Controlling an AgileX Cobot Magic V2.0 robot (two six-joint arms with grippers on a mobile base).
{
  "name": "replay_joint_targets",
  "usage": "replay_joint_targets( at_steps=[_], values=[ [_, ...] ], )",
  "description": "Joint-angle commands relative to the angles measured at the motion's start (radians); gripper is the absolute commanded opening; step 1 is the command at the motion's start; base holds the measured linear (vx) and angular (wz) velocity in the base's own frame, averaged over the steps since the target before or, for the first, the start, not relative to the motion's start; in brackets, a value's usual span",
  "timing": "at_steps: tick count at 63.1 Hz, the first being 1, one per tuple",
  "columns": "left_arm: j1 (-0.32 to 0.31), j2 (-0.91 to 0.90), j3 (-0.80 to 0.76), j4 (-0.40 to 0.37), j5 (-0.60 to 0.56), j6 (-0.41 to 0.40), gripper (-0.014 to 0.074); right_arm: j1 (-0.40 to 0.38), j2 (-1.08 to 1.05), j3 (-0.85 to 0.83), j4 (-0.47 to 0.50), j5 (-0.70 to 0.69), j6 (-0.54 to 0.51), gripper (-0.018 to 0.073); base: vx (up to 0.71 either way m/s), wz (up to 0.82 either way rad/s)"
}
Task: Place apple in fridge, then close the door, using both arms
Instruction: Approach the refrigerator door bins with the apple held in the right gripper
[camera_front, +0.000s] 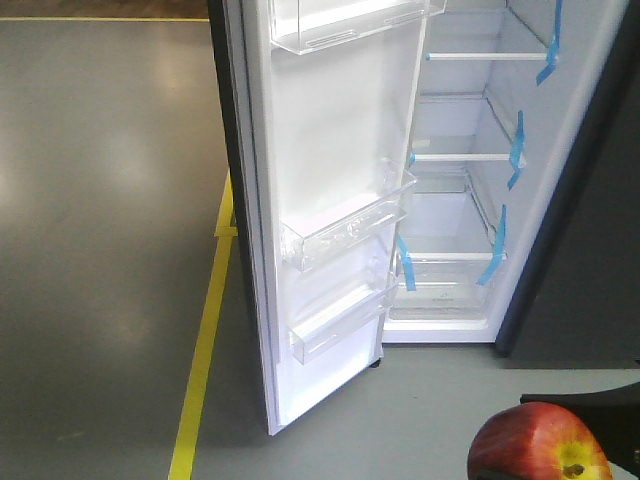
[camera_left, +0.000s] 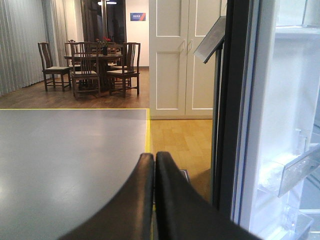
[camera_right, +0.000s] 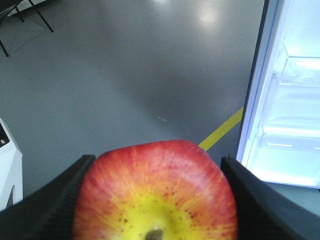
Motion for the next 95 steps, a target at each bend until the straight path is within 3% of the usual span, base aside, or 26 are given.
replay_joint_targets(
  at_steps=[1, 95],
  values=[
    [0.002, -0.015, 0.021, -0.003, -0.071, -0.003, -0.0006, 0.001, 0.001, -0.028, 0.042, -0.048, -0.004, 0.0328, 0.08, 0.03],
    [0.002, -0.015, 0.021, -0.003, -0.071, -0.003, -0.0006, 0.001, 0.001, -0.028, 0.042, -0.048, -0.004, 0.0328, 0.09, 0.01]
  ],
)
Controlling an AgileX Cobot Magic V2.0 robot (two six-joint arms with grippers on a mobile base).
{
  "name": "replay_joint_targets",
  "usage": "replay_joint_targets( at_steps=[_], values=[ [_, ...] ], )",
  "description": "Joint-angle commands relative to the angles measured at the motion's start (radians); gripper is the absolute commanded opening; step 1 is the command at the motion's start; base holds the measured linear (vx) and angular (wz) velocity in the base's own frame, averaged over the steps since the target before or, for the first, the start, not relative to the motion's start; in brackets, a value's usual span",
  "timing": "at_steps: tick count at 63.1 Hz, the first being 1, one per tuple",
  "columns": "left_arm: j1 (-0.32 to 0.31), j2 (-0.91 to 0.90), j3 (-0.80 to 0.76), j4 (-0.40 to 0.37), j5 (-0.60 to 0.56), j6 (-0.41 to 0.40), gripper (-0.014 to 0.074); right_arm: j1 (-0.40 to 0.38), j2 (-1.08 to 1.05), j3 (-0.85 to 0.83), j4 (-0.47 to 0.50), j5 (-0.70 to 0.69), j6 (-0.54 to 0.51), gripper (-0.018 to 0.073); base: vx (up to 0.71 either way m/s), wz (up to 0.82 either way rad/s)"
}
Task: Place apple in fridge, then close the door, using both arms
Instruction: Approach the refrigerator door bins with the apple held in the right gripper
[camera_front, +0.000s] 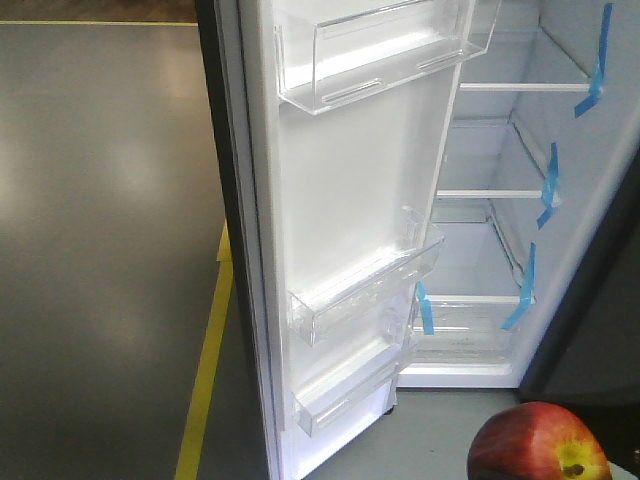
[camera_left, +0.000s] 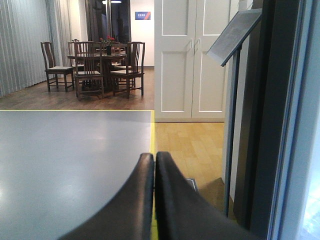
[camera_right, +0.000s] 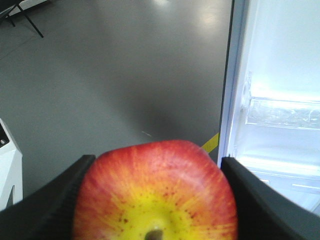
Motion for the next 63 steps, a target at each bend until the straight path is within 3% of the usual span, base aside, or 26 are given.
replay_joint_targets(
  at_steps=[1, 63],
  values=[
    [0.002, -0.015, 0.021, -0.003, -0.071, -0.003, -0.0006, 0.001, 0.001, -0.028, 0.042, -0.048, -0.004, 0.0328, 0.09, -0.02],
    [0.002, -0.015, 0.021, -0.003, -0.071, -0.003, -0.0006, 0.001, 0.001, -0.028, 0.042, -0.048, -0.004, 0.0328, 0.10, -0.02]
  ],
)
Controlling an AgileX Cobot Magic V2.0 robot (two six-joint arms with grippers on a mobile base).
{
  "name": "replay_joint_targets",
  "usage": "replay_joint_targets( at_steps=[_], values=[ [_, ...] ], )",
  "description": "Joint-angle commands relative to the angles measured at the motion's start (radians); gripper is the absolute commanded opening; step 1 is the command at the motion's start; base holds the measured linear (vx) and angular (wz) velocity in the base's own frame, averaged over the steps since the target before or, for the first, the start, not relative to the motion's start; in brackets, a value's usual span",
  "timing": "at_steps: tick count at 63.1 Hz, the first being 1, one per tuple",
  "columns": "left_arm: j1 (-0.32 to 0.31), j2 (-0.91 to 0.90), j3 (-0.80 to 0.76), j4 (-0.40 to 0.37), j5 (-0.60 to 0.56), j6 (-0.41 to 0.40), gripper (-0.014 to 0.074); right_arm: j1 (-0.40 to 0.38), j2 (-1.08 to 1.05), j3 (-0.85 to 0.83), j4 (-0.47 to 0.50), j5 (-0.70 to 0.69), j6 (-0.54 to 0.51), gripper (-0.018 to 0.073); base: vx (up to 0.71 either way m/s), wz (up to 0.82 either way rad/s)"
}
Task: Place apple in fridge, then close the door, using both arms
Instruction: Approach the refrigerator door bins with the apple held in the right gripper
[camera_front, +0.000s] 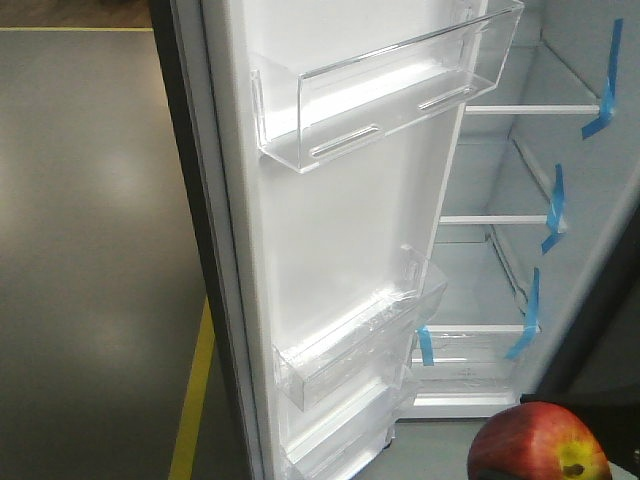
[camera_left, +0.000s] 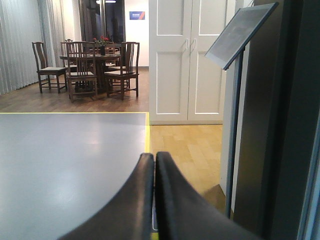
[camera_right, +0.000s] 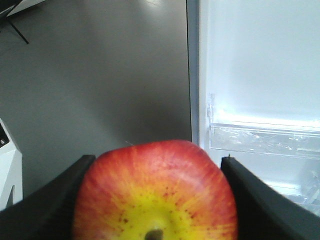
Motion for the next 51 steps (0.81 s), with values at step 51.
replay_joint_targets(
  at_steps=[51],
  values=[
    [0.002, -0.015, 0.021, -0.003, -0.071, -0.003, -0.0006, 0.001, 0.001, -0.028, 0.042, -0.048, -0.004, 0.0328, 0.05, -0.02]
  ],
)
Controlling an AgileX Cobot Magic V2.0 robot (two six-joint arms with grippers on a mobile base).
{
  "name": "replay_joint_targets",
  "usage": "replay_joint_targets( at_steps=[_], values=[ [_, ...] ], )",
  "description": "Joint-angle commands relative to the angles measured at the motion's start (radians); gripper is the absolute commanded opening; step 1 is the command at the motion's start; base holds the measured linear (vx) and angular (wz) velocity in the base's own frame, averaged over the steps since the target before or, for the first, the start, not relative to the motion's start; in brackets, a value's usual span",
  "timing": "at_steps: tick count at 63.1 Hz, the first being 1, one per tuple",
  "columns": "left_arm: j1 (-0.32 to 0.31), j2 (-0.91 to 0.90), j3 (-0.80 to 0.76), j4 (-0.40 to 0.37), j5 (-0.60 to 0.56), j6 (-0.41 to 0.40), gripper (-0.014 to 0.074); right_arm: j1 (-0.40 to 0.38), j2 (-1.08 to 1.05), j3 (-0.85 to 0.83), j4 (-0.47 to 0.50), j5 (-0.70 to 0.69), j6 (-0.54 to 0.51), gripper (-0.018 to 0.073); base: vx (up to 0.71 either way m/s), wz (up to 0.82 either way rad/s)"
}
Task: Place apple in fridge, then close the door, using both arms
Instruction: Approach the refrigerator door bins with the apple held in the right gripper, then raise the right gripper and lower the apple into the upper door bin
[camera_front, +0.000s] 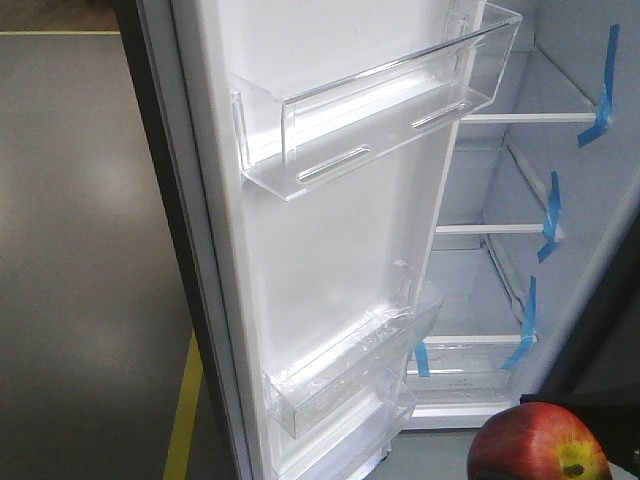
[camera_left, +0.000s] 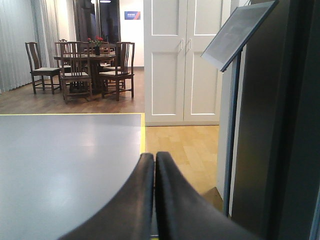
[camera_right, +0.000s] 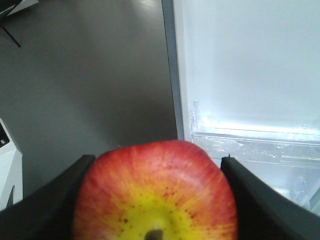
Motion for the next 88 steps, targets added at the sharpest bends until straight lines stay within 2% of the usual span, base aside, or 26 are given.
replay_joint_targets(
  at_steps=[1, 41, 52, 60, 70, 80, 88],
  values=[
    [0.002, -0.015, 0.021, -0.003, -0.071, -0.003, -0.0006, 0.001, 0.001, -0.028, 0.042, -0.048, -0.004, 0.0328, 0.00, 0.00],
    [0.002, -0.015, 0.021, -0.003, -0.071, -0.003, -0.0006, 0.001, 0.001, -0.028, 0.050, -0.048, -0.004, 0.0328, 0.00, 0.00],
    [0.002, -0.015, 0.021, -0.003, -0.071, -0.003, -0.0006, 0.000, 0.009, -0.044, 0.039, -0.119, 0.012, 0.0328, 0.00, 0.00],
    [0.002, -0.015, 0.021, -0.003, -0.071, -0.003, -0.0006, 0.000, 0.077, -0.151, -0.025, -0.134, 0.088, 0.0328, 0.00, 0.00],
    [0.002, -0.015, 0.021, -0.003, -0.071, -0.003, -0.0006, 0.000, 0.228, -0.368, -0.157, -0.070, 0.189, 0.0328, 0.00, 0.00],
    [0.002, -0.015, 0.021, -0.003, -0.071, -0.003, -0.0006, 0.000, 0.363, -0.555, -0.234, -0.041, 0.224, 0.0328, 0.00, 0.00],
    [0.002, -0.015, 0.021, -0.003, -0.071, -0.003, -0.0006, 0.000, 0.442, -0.679, -0.253, -0.041, 0.224, 0.0328, 0.00, 0.00]
  ],
)
